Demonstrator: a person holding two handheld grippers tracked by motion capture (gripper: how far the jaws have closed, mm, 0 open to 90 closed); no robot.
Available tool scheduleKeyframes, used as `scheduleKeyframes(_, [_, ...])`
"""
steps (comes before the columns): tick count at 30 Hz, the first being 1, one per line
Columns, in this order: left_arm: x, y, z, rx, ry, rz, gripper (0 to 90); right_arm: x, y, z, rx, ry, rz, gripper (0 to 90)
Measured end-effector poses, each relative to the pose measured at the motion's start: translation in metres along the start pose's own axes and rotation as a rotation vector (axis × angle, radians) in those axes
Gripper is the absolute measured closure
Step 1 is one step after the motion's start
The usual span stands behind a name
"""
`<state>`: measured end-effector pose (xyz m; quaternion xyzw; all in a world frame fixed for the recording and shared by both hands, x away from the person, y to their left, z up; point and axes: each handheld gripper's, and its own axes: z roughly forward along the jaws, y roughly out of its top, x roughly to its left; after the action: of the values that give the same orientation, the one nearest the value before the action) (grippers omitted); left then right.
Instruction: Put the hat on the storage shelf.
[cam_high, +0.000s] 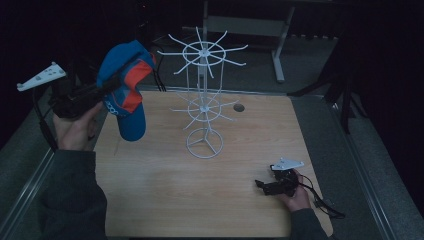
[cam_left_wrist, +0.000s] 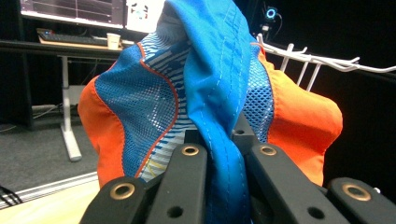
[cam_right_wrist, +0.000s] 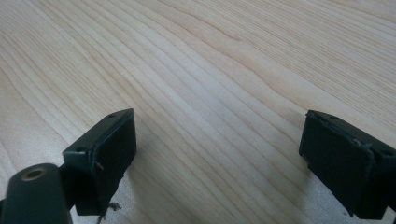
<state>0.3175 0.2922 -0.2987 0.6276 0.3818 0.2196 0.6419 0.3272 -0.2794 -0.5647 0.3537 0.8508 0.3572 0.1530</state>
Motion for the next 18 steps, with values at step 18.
scheduleKeyframes(18, [-0.010,0.015,0.002,-0.022,-0.025,0.033,88.0,0.000,0.000,0.000,0.000,0.000,0.001,10.8])
